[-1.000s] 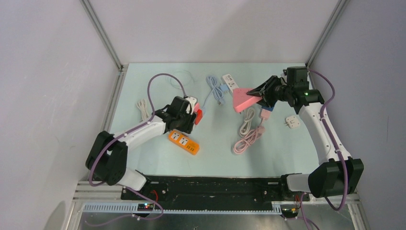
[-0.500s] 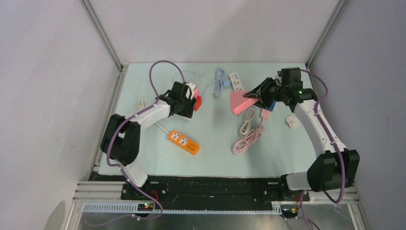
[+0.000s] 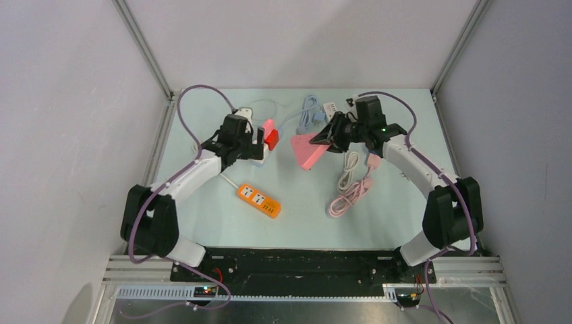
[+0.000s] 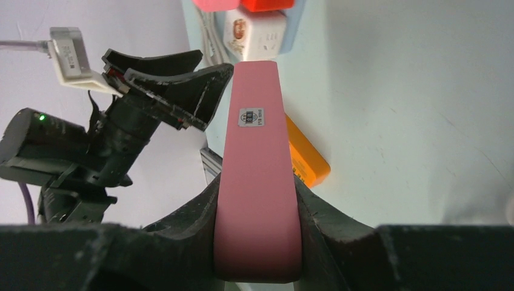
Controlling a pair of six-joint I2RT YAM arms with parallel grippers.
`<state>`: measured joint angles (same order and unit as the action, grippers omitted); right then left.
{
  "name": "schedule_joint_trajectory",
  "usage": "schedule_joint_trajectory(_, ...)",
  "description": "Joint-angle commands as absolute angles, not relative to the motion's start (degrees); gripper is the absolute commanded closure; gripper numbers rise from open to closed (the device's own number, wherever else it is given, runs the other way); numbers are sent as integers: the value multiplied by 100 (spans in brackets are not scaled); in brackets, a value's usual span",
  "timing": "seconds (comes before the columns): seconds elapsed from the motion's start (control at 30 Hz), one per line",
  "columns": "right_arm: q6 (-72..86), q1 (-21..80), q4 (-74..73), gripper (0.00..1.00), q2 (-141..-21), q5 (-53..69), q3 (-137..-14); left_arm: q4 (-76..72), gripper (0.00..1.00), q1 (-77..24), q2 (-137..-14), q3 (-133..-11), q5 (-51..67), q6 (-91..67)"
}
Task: Insert the plug
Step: Move the socket to the center of the board, then adjust the socket at the center of the board.
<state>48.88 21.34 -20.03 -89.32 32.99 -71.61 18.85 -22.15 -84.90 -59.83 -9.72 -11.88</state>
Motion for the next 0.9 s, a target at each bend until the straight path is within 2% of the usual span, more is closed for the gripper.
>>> schedule_joint_trajectory(0.0,4826,2534,-339,100,-9388,3877,-7145,2257,0,-2125,-7857,-5737,-1121,-2075)
schedule_joint_trajectory(0.1,5212,2738,538,100,-9797,3975,-7066,2438,0,-1859,-7426,-5412,-876,-2951)
schedule_joint_trajectory(0.2,5951,2908,1929,100,-9991,3878,-6423,2438,1,-1441,-7111,-4801,-141,-3766)
schedule_joint_trajectory(0.33,6844,2974,3542,100,-10219,3808,-5704,2423,2,-1389,-7010,-4392,261,-4289)
schedule_joint_trajectory(0.63,7532,3428,4630,100,-10523,3244,-5000,2226,3,-1389,-7355,-3484,43,-5128)
schedule_joint_trajectory(0.7,7692,3509,4844,100,-10637,3144,-4921,2004,7,-1389,-7495,-3428,239,-5135)
schedule_joint_trajectory(0.83,7739,3622,5080,100,-10607,2820,-4673,1624,33,-1504,-7931,-3354,612,-4946)
schedule_joint_trajectory(0.87,7683,3630,5069,100,-10542,2772,-4578,1491,37,-1591,-7994,-3307,640,-4928)
